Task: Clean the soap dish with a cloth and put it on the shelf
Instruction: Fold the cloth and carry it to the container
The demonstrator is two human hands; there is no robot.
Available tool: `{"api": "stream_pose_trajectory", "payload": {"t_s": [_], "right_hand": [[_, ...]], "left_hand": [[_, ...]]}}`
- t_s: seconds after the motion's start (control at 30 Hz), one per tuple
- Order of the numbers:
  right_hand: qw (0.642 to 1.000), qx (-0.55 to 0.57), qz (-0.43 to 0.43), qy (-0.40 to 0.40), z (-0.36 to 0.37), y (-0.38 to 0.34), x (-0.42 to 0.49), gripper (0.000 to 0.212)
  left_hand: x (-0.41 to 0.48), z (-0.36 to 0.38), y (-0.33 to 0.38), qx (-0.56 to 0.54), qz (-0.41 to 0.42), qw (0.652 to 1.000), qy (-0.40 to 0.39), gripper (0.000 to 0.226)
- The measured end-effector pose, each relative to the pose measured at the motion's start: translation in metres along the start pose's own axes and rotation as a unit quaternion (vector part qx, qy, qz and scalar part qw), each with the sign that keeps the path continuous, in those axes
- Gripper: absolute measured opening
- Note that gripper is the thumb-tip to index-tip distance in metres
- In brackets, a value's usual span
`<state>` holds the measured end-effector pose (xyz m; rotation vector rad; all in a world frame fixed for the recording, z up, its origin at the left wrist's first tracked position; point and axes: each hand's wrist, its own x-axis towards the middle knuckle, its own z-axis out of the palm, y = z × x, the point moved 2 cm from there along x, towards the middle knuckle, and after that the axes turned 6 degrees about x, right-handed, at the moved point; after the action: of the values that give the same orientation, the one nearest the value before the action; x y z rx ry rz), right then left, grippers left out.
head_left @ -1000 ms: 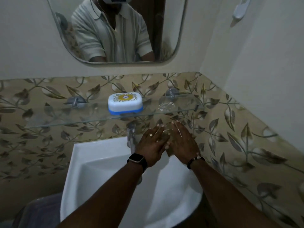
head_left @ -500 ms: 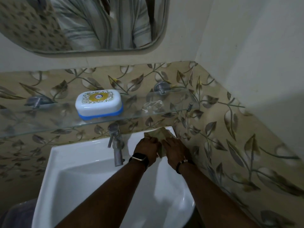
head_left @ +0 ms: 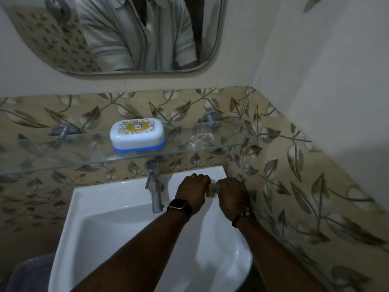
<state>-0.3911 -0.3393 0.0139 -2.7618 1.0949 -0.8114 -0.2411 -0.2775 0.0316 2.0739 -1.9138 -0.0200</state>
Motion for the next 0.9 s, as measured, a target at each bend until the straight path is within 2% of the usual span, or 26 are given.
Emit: {"api": "stream_pose_trajectory", "payload": {"t_s": [0.13, 0.23, 0.3, 0.4, 0.47, 0.57, 0.63, 0.8, 0.9], "right_hand": [[0.999, 0.020, 0.000, 0.044, -0.016, -0.018, -0.008, 0.023], [0.987, 0.137, 0.069, 0.046, -0.028, -0.035, -0.008, 0.023], [0.965, 0.235, 0.106, 0.045, -0.034, -0.048, -0.008, 0.009], [0.922, 0.355, 0.152, 0.044, -0.044, -0.075, -0.006, 0.015], [0.894, 0.418, 0.153, 0.048, -0.050, -0.102, -0.004, 0.014], [0.887, 0.440, 0.135, 0.042, -0.049, -0.145, -0.001, 0.011], [0.890, 0.438, 0.125, 0.019, -0.041, -0.178, 0.001, 0.021], [0.912, 0.402, 0.074, -0.023, -0.017, -0.272, 0.010, 0.019], [0.913, 0.403, 0.030, -0.054, -0.001, -0.323, 0.016, 0.018]], "left_hand": [[-0.018, -0.021, -0.002, -0.127, -0.040, 0.991, 0.018, 0.034], [-0.037, -0.042, -0.010, -0.267, -0.077, 0.959, 0.051, 0.019], [-0.051, -0.059, -0.017, -0.324, -0.069, 0.940, 0.083, 0.013], [-0.076, -0.084, -0.031, -0.388, -0.102, 0.911, 0.093, 0.012], [-0.098, -0.097, -0.043, -0.428, -0.139, 0.887, 0.103, 0.011], [-0.135, -0.114, -0.062, -0.486, -0.170, 0.849, 0.118, 0.012], [-0.165, -0.123, -0.080, -0.513, -0.193, 0.823, 0.148, 0.016], [-0.243, -0.138, -0.138, -0.527, -0.267, 0.780, 0.205, 0.018], [-0.281, -0.146, -0.168, -0.522, -0.313, 0.753, 0.249, 0.016]]}}
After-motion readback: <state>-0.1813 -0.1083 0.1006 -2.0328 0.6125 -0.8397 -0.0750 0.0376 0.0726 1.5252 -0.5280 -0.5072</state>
